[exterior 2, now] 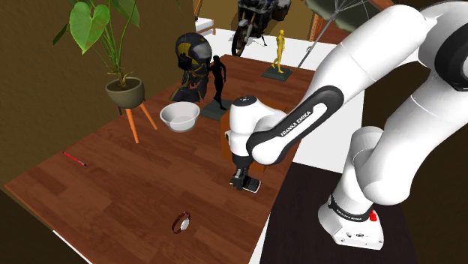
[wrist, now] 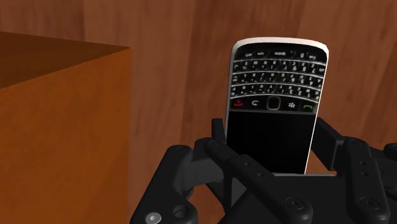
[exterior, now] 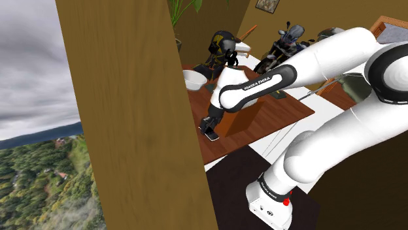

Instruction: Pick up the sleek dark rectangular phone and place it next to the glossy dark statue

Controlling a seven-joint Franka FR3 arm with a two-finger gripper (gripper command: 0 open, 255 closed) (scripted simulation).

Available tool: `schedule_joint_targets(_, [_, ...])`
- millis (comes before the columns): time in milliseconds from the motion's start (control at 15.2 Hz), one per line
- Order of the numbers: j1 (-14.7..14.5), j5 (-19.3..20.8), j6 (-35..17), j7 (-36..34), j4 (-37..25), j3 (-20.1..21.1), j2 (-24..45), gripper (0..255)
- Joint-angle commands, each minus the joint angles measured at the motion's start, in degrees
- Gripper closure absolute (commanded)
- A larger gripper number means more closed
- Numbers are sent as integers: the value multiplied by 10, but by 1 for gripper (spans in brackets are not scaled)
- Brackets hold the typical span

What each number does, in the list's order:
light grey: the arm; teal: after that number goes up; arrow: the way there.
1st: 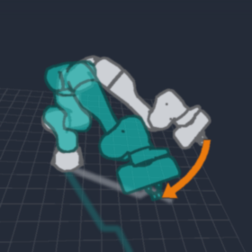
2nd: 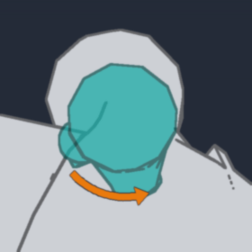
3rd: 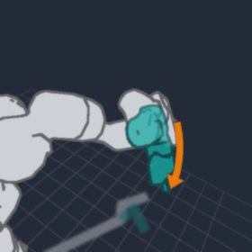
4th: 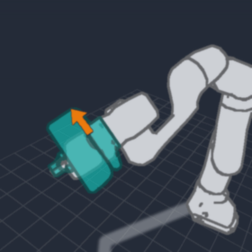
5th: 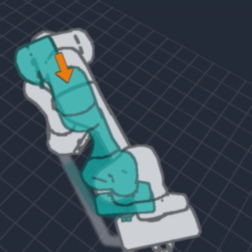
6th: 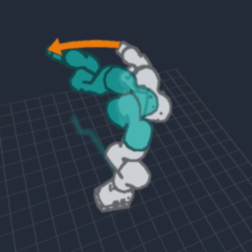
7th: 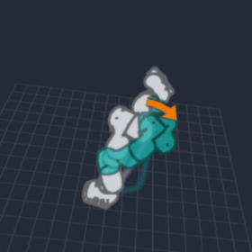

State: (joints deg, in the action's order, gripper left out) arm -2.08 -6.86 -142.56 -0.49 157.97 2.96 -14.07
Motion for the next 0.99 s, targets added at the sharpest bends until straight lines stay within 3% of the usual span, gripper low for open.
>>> schedule_joint_targets(0, [1,2,23,-2,-6,0,-17,255])
schedule_joint_targets(924, [4,11,160,-13,-53,-2,-107,255])
